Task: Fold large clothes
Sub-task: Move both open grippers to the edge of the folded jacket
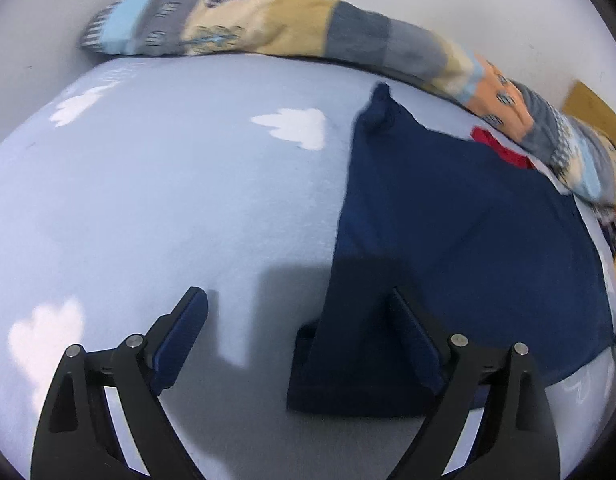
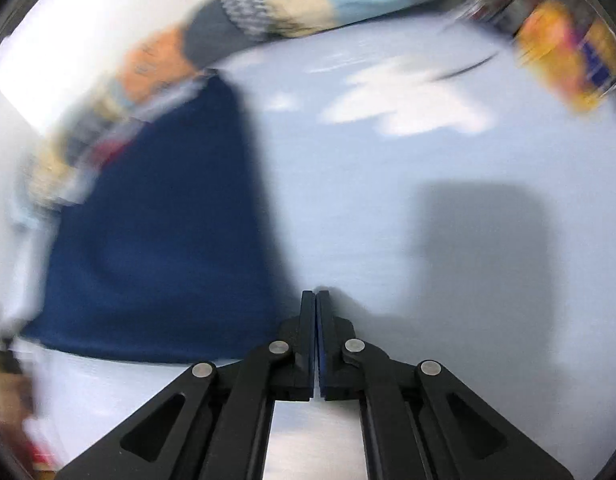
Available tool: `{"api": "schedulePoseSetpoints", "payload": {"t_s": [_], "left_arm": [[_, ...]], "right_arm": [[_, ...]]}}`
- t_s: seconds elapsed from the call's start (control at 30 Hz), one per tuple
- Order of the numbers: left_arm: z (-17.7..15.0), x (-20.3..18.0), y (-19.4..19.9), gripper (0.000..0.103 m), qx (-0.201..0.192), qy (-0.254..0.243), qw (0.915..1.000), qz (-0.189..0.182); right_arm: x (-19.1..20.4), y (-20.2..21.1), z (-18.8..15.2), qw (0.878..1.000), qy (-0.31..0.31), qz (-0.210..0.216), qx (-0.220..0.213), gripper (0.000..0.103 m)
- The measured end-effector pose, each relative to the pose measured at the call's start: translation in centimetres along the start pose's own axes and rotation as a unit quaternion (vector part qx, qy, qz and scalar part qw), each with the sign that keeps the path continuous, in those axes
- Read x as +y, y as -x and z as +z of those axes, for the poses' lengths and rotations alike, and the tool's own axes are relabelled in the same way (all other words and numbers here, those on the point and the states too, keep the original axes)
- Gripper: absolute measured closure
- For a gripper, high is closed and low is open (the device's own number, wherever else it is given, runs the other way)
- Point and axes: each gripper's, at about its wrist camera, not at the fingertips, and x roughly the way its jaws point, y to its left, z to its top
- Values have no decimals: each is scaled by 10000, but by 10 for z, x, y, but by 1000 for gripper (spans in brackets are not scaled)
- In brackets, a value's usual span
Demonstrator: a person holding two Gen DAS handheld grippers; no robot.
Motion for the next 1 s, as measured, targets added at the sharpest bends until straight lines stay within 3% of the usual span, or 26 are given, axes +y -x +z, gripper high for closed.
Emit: {"api": "schedulePoseSetpoints", "payload": {"t_s": [0.07,0.17,0.23,0.3,0.37,0.43,0.47,0.63,0.7,0.73,0.83,0.93,1.0], "left_arm": [[-5,-7,20,12,-344,-4,9994,52],[-16,-28,33,11,-494,-322,9982,-51],[-22,-40,15,11,-22,-646,9977,195],[-32,-28,-13,10,851,-245,9961,13],[-34,-8,-7,11,996,365,9942,-199],[-33,0,7,11,1044,490,9931,-195],[-34,3,19,11,913,478,9945,-207],[-28,-5,65,11,342,353,9988,-45],[-25,-16,74,11,301,265,9992,78],[-28,-22,77,11,321,277,9989,208],[-37,-23,72,11,651,685,9951,282],[-55,-26,55,11,1045,1035,9876,548],[-62,-27,45,11,1270,1174,9843,353]], "right_arm": [[-3,14,-4,9992,-329,208,-52,94],[34,44,-9,9977,129,453,-490,94],[67,49,-14,9953,383,761,-456,95],[88,40,-17,9961,478,703,-217,95],[93,24,-21,9970,518,570,58,96],[81,-4,-22,9972,227,-10,713,99],[74,-2,-24,9968,-5,-84,800,94],[92,56,-41,9987,-112,370,339,89],[110,75,-41,9976,-125,666,163,84],[117,80,-40,9973,-110,728,81,76],[133,93,-44,9968,-29,741,-297,57],[126,79,-53,9942,-166,951,-464,60],[125,65,-53,9988,131,455,-154,61]]}}
